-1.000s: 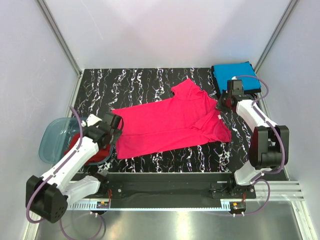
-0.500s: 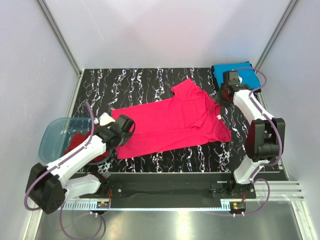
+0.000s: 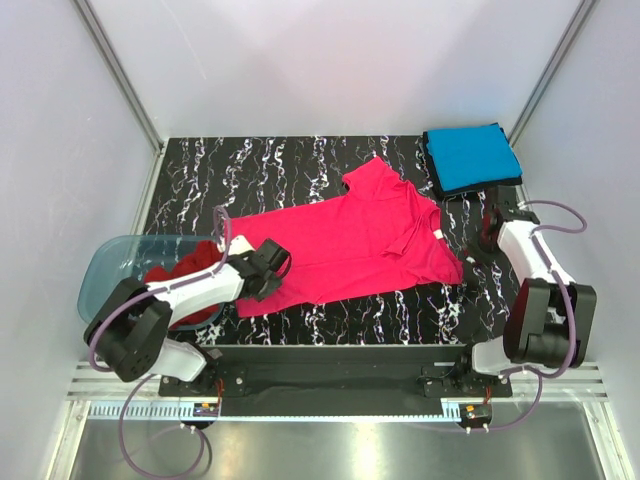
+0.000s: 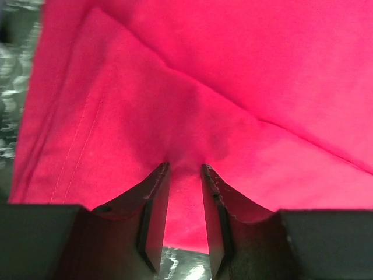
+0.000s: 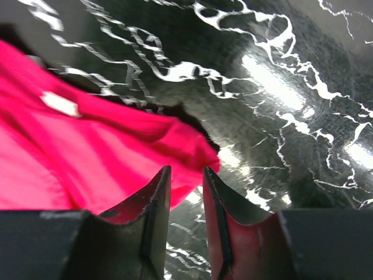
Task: Fold and stack the t-shirts
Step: Fold the tshirt
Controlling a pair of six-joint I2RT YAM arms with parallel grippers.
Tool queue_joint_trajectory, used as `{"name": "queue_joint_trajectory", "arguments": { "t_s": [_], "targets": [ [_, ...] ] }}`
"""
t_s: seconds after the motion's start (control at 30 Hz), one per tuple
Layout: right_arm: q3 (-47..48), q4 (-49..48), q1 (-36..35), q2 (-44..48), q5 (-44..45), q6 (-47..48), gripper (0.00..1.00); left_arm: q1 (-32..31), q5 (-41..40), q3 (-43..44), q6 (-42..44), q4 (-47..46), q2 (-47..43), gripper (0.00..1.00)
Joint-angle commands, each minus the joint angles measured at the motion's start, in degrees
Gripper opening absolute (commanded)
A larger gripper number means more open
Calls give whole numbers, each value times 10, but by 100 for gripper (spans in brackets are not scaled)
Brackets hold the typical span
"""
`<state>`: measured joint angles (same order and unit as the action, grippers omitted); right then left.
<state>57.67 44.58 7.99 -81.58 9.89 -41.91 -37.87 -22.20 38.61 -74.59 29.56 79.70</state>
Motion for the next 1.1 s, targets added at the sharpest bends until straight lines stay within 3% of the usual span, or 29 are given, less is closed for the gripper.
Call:
{"name": "queue_joint_trajectory", "arguments": {
  "t_s": [0.0,0.4,0.53,0.7,1.07],
  "targets": [
    [-5,-61,4,-20,-10,30,34,-1,20,-23,6,-38,26,34],
    [-37,-163,16,-143,-36,64,25,-2,15,-45,8,-22,56,33],
    [-40,-147,41,-166,-6,64,0,-1,-8,-18,25,40,43,33],
    [-50,-113,78,-137,63,55,0,-2,-30,-5,39,82,9,33],
    [-73,-72,84,-71,25,33,0,-37,-10,40,52,139,-27,33]
  ]
}}
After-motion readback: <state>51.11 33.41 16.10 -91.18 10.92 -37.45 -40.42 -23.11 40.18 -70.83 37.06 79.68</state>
